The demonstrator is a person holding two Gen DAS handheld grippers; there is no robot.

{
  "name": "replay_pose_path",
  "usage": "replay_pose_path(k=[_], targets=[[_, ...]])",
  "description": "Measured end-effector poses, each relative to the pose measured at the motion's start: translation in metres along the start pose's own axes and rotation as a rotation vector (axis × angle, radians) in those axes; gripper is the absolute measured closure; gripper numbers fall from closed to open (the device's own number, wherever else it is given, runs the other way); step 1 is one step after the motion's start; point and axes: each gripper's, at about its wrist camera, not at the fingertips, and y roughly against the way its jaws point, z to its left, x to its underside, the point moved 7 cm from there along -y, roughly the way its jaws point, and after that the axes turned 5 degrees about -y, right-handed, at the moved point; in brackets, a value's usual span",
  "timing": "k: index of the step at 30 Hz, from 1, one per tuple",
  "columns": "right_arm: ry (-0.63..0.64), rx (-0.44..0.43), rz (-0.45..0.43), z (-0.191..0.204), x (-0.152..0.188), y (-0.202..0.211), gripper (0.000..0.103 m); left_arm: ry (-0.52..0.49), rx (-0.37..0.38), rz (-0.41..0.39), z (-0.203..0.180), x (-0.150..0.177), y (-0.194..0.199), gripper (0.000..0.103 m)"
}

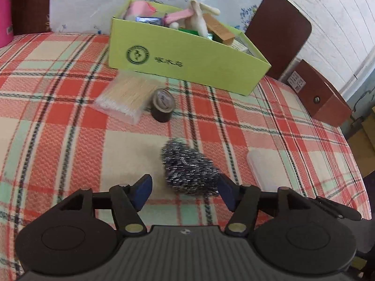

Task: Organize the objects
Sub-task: 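Grasp the steel-wool scrubber with the left tool while the right tool grasps the white glove, then drop the scrubber into the green box with left tool while right drops the glove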

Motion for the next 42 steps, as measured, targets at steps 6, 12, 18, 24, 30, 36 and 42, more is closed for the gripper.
replay_pose_path(k=[6, 12, 18, 24, 30, 36, 42], targets=[[0.000, 0.007, 0.000, -0.002, 0.002, 0.002, 0.068, -0.017, -0.016, -0.027, -0.014, -0.011, -0.021, 0.038], [0.004, 0.007, 0.003, -0.003, 0.004, 0.003, 0.068, -0.034, 0.004, -0.028, -0.010, -0.011, -0.016, 0.057], [0.034, 0.018, -0.010, 0.003, 0.005, -0.001, 0.061, -0.010, -0.010, -0.045, -0.003, -0.009, -0.004, 0.037], [0.082, 0.027, -0.023, 0.010, 0.004, -0.006, 0.076, -0.019, -0.015, -0.006, -0.004, -0.002, -0.020, 0.049], [0.017, -0.052, -0.005, 0.007, -0.005, 0.001, 0.076, -0.035, 0.038, -0.009, -0.009, -0.002, -0.014, 0.061], [-0.011, -0.128, -0.087, 0.007, -0.046, 0.025, 0.076, -0.104, 0.072, -0.099, -0.022, -0.029, 0.022, 0.061], [0.012, -0.162, -0.203, 0.008, -0.103, 0.045, 0.076, -0.153, 0.044, -0.203, -0.019, -0.079, 0.051, 0.061]])
